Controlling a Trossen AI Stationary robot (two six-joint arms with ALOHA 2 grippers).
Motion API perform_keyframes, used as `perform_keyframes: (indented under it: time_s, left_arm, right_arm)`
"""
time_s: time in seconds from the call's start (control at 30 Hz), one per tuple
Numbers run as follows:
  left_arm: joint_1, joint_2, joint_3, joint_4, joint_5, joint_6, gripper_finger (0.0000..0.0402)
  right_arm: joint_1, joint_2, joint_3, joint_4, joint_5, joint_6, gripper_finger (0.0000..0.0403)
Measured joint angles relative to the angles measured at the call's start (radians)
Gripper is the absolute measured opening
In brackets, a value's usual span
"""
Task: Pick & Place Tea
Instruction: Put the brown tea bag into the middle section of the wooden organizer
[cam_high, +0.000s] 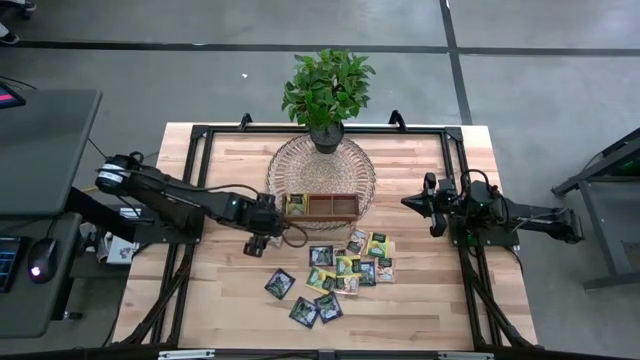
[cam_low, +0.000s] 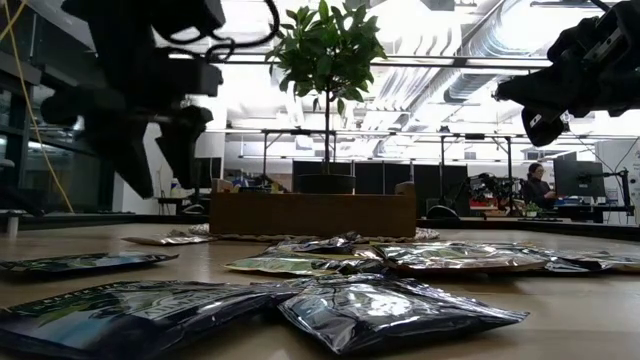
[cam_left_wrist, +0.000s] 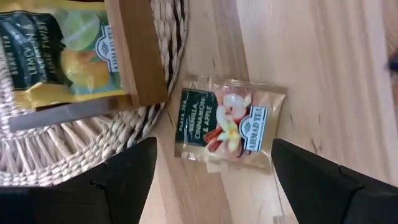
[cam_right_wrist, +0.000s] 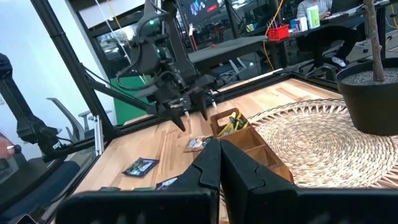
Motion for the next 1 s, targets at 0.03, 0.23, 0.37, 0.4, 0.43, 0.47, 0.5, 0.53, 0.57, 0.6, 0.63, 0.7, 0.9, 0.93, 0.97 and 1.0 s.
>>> perform_keyframes:
  time_s: [0.03, 0.23, 0.37, 0.4, 0.43, 0.47, 0.5, 0.53, 0.57, 0.6, 0.63, 0.7, 0.9, 0.93, 0.97, 1.0]
  left_arm:
    - [0.0, 0.002, -0.006, 0.005, -0.002, 0.0, 0.0312]
    - [0.002, 0.028, -0.052, 0.06, -0.007, 0.006, 0.0312]
    - [0.022, 0.03, -0.084, 0.079, -0.001, 0.024, 0.0312]
    - [0.026, 0.03, -0.085, 0.084, -0.007, 0.026, 0.0312]
    - [0.034, 0.029, -0.085, 0.087, -0.009, 0.028, 0.0312]
    - [0.04, 0.029, -0.086, 0.085, -0.008, 0.031, 0.0312]
    - [0.043, 0.029, -0.086, 0.084, -0.005, 0.033, 0.0312]
    - [0.051, 0.029, -0.086, 0.084, -0.001, 0.035, 0.0312]
    - [0.061, 0.029, -0.086, 0.085, 0.003, 0.04, 0.0312]
    - [0.067, 0.029, -0.086, 0.085, 0.011, 0.049, 0.0312]
    - [0.073, 0.029, -0.086, 0.084, 0.016, 0.055, 0.0312]
    - [0.088, 0.029, -0.086, 0.087, 0.018, 0.063, 0.0312]
    - [0.12, 0.041, -0.086, 0.107, 0.05, 0.078, 0.0312]
    - [0.121, 0.051, -0.086, 0.108, 0.05, 0.078, 0.0312]
    - [0.122, 0.06, -0.086, 0.106, 0.05, 0.078, 0.0312]
    - [0.123, 0.069, -0.087, 0.106, 0.05, 0.078, 0.0312]
  right_arm:
    - [0.0, 0.0, 0.0, -0.001, 0.0, 0.001, 0.0]
    - [0.0, 0.0, 0.0, 0.0, 0.0, 0.001, 0.0]
    - [0.0, 0.0, 0.0, 0.0, 0.0, -0.001, 0.0]
    - [0.0, 0.001, 0.0, 0.0, 0.0, -0.001, 0.0]
    - [0.0, 0.002, 0.0, -0.001, 0.0, -0.001, 0.0]
    - [0.0, 0.002, 0.0, -0.001, 0.0, -0.001, 0.0]
    - [0.0, 0.003, 0.0, -0.001, 0.0, -0.001, 0.0]
    - [0.0, 0.004, 0.0, -0.001, 0.0, -0.001, 0.0]
    - [0.0, 0.005, 0.0, -0.001, 0.0, -0.001, 0.0]
    - [0.0, 0.005, 0.0, -0.001, 0.0, -0.001, 0.0]
    - [0.0, 0.005, 0.0, -0.001, 0.0, -0.001, 0.0]
    - [0.0, 0.005, 0.0, -0.001, 0.0, -0.001, 0.0]
    - [0.0, 0.005, 0.0, -0.001, 0.0, -0.001, 0.0]
    - [0.0, 0.005, 0.0, -0.001, 0.0, -0.001, 0.0]
    - [0.0, 0.005, 0.0, -0.001, 0.0, -0.001, 0.0]
    - [0.0, 0.005, 0.0, -0.001, 0.0, -0.001, 0.0]
